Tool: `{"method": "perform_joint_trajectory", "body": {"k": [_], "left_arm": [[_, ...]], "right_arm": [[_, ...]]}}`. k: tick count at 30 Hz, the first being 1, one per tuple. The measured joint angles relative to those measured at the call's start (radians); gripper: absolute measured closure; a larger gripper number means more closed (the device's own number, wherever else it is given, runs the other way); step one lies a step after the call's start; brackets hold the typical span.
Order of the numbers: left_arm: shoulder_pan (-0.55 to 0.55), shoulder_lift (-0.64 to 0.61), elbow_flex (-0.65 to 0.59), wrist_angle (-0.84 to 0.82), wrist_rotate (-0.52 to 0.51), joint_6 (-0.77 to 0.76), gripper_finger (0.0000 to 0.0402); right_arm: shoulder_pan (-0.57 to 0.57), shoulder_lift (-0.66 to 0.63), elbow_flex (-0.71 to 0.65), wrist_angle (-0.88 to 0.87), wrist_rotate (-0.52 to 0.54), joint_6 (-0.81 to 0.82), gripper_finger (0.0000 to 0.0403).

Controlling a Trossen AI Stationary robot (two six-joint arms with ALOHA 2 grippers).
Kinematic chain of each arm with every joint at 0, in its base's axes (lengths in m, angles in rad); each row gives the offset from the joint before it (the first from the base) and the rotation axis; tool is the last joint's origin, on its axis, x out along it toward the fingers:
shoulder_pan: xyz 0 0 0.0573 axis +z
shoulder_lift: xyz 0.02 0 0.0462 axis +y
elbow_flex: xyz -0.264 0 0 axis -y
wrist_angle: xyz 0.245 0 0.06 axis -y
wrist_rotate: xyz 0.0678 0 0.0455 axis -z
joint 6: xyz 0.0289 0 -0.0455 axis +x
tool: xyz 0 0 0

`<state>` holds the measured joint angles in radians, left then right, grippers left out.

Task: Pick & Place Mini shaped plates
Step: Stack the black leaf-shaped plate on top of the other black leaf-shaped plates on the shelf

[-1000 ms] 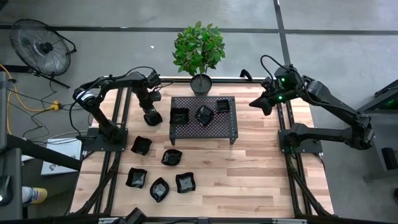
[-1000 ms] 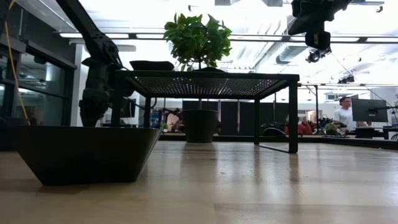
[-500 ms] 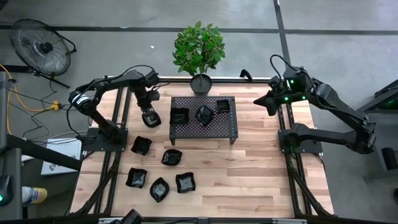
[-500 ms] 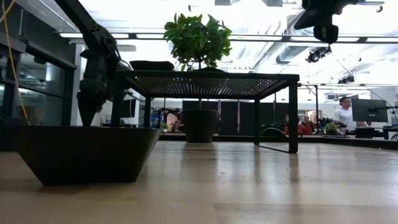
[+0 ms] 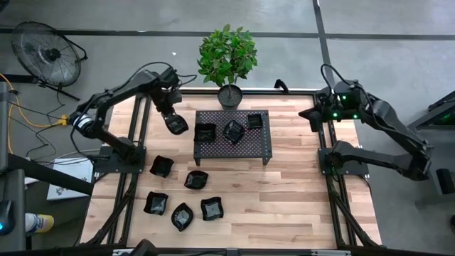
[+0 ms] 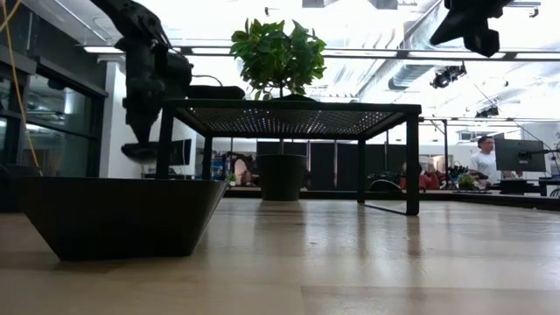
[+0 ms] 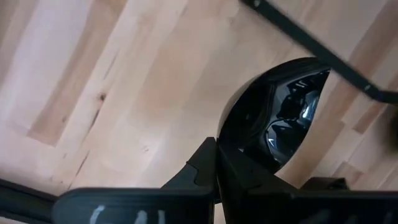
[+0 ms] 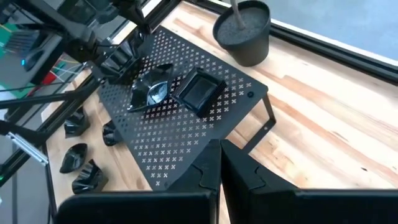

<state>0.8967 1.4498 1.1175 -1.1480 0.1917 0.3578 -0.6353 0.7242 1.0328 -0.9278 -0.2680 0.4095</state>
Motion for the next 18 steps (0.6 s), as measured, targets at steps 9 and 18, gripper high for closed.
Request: {"method": "perform_joint_trajectory", "body": {"k": [9,18], "left_arm": [[0.0,-0.088,0.042,-0.014,0.031,0.003,0.0401],[0.0,-0.175,0.11,-0.004,0.062,0.004,0.0401]], "right_arm": [[0.0,-0.033,0.0,-0.022,0.009,0.043,0.0403],[0.002,-0.033,0.0,-0.005,0.098,0.032,0.0403]]}}
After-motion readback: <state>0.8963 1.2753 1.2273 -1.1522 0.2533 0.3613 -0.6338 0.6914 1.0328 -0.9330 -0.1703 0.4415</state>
